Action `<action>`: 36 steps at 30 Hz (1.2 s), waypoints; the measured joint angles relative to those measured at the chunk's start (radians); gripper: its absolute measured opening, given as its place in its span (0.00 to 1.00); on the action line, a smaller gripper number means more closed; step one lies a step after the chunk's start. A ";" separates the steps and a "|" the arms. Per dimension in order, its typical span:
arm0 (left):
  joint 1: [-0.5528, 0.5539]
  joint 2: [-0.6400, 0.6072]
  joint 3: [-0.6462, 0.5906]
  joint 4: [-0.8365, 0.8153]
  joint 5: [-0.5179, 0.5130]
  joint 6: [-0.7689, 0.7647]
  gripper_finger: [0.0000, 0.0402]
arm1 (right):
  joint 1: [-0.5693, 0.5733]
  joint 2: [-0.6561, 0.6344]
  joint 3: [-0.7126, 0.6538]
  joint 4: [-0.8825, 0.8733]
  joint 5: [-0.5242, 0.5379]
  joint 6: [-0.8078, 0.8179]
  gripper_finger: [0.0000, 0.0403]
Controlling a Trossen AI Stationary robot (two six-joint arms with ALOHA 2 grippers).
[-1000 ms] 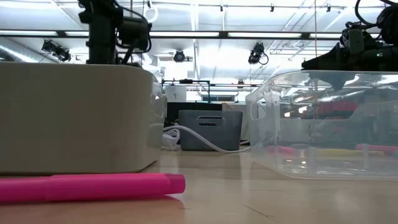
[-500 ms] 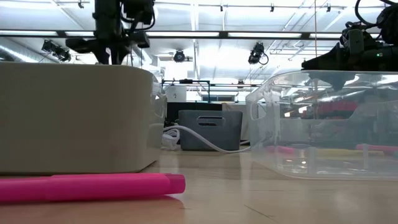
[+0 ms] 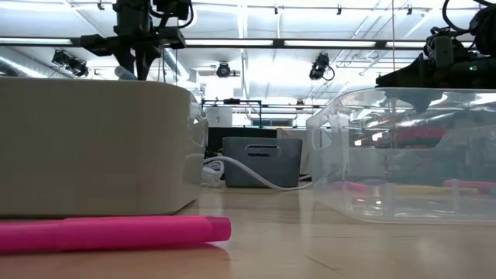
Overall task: Pick & Place Markers
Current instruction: Put the top blue highlighter pen into the black bin
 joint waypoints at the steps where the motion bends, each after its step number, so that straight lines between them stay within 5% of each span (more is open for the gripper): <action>1: 0.001 0.003 0.002 0.005 0.000 -0.007 0.17 | 0.000 0.000 0.000 0.000 0.000 0.000 0.40; 36: 0.018 0.669 0.776 -0.019 -0.012 -0.034 0.16 | 0.000 0.000 0.000 0.000 0.000 0.000 0.40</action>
